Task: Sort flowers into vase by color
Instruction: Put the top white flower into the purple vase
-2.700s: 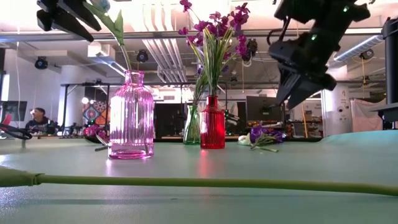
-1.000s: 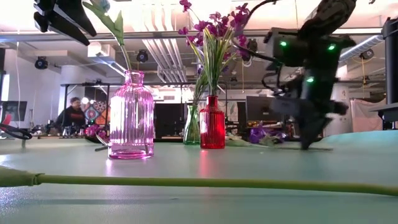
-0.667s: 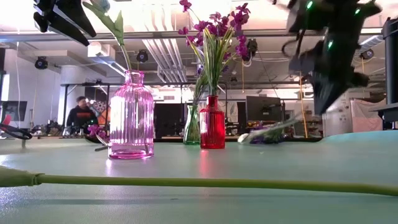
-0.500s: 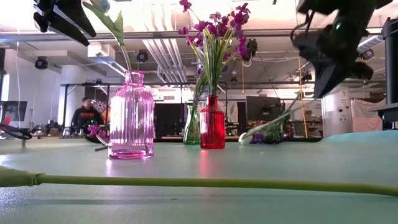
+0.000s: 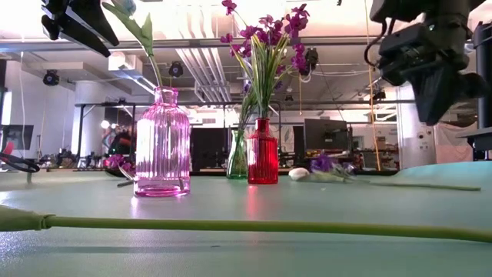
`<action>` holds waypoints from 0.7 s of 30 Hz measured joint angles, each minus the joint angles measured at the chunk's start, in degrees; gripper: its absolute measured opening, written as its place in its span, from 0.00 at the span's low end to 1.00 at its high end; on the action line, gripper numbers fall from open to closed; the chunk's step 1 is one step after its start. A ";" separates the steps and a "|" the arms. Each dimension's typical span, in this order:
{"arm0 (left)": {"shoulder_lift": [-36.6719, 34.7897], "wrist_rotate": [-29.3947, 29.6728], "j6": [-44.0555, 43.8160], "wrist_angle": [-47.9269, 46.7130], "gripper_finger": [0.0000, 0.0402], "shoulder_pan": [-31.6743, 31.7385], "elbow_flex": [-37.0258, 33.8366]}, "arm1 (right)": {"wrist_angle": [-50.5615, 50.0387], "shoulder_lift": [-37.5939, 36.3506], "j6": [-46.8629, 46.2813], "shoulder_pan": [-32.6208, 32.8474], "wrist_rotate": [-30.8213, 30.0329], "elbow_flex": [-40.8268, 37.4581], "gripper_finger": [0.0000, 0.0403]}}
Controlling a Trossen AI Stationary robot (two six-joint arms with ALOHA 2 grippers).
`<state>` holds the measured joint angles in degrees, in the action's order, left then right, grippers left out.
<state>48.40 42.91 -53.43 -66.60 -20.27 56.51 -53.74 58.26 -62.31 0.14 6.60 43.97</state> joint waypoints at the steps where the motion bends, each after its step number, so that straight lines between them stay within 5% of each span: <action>1: 0.00 0.01 0.00 0.01 0.58 0.00 0.00 | -0.02 0.60 0.48 0.00 -0.20 0.08 0.21; 9: 0.02 0.00 0.00 -0.01 0.58 0.00 0.00 | 13.74 4.50 11.43 -0.18 -8.99 0.64 0.36; 21: 0.02 -0.01 0.02 -0.45 0.58 0.00 -0.02 | 27.90 16.30 33.15 -6.72 -14.53 0.72 0.46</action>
<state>48.42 42.89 -53.41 -67.05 -20.27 56.49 -25.83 74.55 -29.17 -6.58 -7.93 44.69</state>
